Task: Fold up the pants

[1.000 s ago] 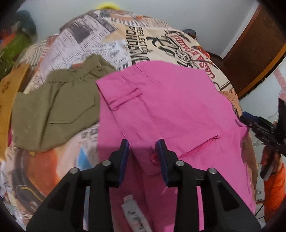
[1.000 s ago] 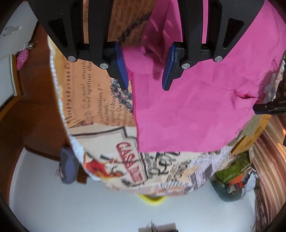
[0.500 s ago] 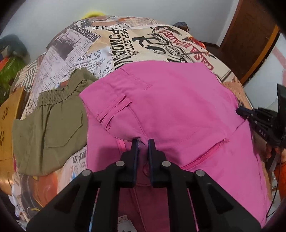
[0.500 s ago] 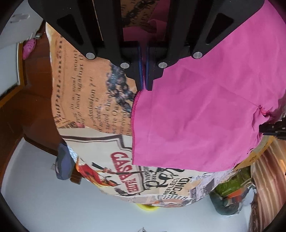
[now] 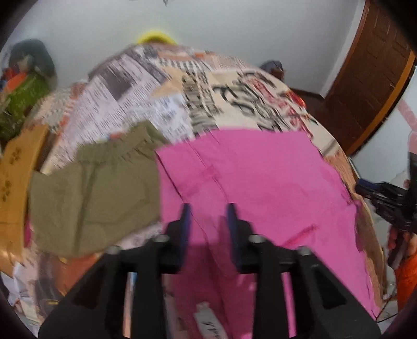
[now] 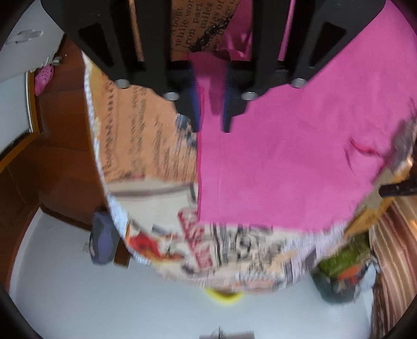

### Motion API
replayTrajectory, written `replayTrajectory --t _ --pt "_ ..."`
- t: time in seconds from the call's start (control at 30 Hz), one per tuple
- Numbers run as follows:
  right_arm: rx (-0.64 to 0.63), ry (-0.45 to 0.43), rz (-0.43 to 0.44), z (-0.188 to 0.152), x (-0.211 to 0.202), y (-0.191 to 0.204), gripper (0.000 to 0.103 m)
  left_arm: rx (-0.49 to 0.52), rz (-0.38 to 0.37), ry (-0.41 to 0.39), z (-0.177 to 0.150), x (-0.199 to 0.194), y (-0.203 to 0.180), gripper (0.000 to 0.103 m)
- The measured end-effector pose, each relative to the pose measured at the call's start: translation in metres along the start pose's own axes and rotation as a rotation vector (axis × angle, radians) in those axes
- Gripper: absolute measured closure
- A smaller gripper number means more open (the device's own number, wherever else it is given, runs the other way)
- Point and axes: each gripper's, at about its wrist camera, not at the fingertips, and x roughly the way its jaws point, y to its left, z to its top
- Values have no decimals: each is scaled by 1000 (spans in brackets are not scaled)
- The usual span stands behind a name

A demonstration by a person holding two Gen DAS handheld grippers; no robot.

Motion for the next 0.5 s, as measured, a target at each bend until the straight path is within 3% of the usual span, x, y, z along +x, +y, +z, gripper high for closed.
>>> replayTrajectory --t 0.03,0.07,0.27,0.4,0.5 --pt "6 -38 3 5 -8 0 56 4 19 -17 5 -2 1 49" --pt "8 -71 4 10 -15 0 54 4 33 -37 10 -5 4 44" --pt "24 -134 18 50 -15 -2 50 -22 62 -54 43 10 23 40" --pt "18 -108 16 67 12 -4 49 -9 87 -1 50 43 32 40" --pt "7 -35 21 71 38 -6 49 -25 109 47 49 69 40 40"
